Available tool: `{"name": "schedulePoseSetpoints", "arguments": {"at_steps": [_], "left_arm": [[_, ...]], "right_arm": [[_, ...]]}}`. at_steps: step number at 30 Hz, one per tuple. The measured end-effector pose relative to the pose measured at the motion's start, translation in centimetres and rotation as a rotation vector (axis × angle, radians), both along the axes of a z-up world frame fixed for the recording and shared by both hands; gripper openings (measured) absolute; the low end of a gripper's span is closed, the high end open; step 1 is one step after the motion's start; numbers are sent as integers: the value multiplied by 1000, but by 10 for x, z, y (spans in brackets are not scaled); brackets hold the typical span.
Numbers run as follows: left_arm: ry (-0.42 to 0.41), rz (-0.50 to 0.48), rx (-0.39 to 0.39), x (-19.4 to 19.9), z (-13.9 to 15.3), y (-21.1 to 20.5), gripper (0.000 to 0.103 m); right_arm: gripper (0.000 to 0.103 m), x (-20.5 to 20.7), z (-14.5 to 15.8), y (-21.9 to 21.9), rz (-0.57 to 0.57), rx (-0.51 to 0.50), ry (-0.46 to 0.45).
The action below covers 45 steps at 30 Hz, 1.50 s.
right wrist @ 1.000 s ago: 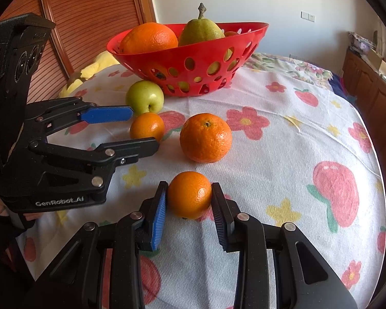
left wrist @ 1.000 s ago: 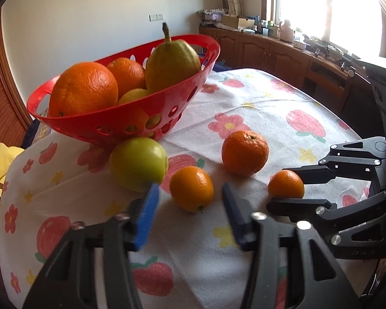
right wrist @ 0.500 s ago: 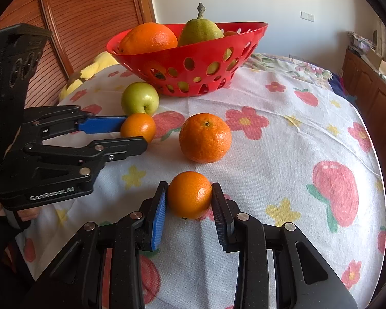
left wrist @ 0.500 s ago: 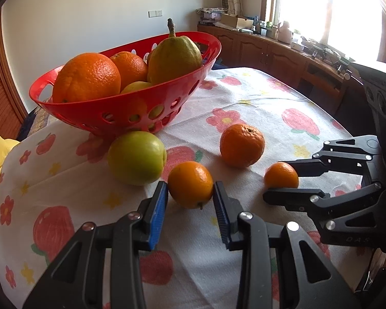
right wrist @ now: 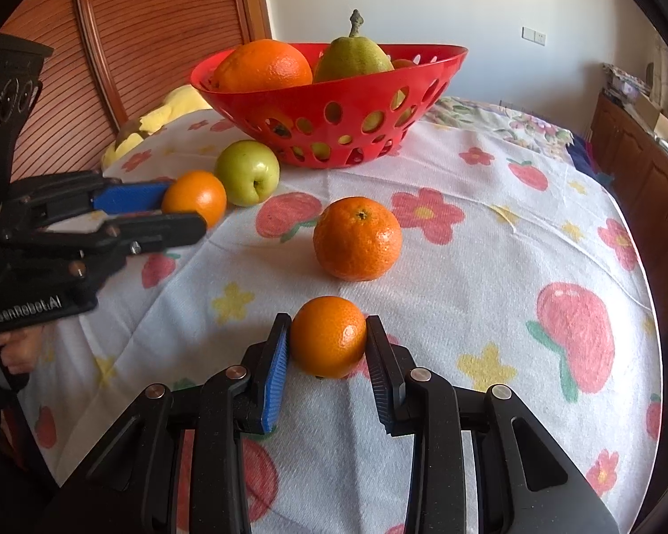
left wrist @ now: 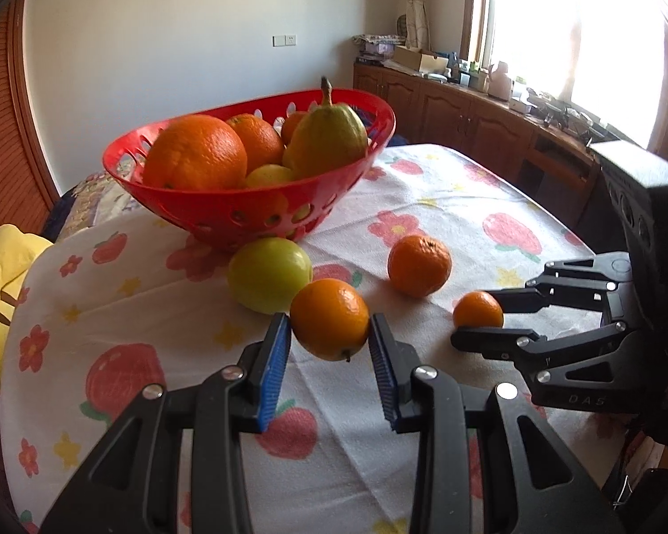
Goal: Organize fruits
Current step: 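Grasp and lift a mandarin with the left gripper while the right gripper lifts its mandarin, then carry the mandarin over the basket with the right gripper while the left gripper releases its mandarin inside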
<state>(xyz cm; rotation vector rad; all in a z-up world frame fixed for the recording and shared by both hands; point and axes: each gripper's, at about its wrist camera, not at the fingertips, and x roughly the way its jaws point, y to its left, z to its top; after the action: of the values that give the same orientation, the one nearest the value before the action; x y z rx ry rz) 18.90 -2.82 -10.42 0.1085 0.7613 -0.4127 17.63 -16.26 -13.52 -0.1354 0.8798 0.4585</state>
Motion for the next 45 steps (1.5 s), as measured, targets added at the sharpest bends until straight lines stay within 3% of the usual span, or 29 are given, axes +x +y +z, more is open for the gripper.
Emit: {"name": "schedulePoseSetpoints", "arguments": {"at_steps": [6, 16, 28, 34, 45], "left_arm": [[-58, 4, -20, -1, 23, 6, 34], [-134, 21, -32, 14, 56, 15, 34], [-132, 44, -35, 61, 65, 16, 34], [-116, 46, -33, 81, 60, 6, 34], [-87, 42, -24, 93, 43, -4, 35]], "right_arm": [[32, -1, 15, -6, 0, 16, -19], [32, 15, 67, -16, -8, 13, -129], [32, 67, 118, -3, 18, 43, -230], [32, 99, 115, 8, 20, -23, -248], [32, 139, 96, -2, 6, 8, -193]]}}
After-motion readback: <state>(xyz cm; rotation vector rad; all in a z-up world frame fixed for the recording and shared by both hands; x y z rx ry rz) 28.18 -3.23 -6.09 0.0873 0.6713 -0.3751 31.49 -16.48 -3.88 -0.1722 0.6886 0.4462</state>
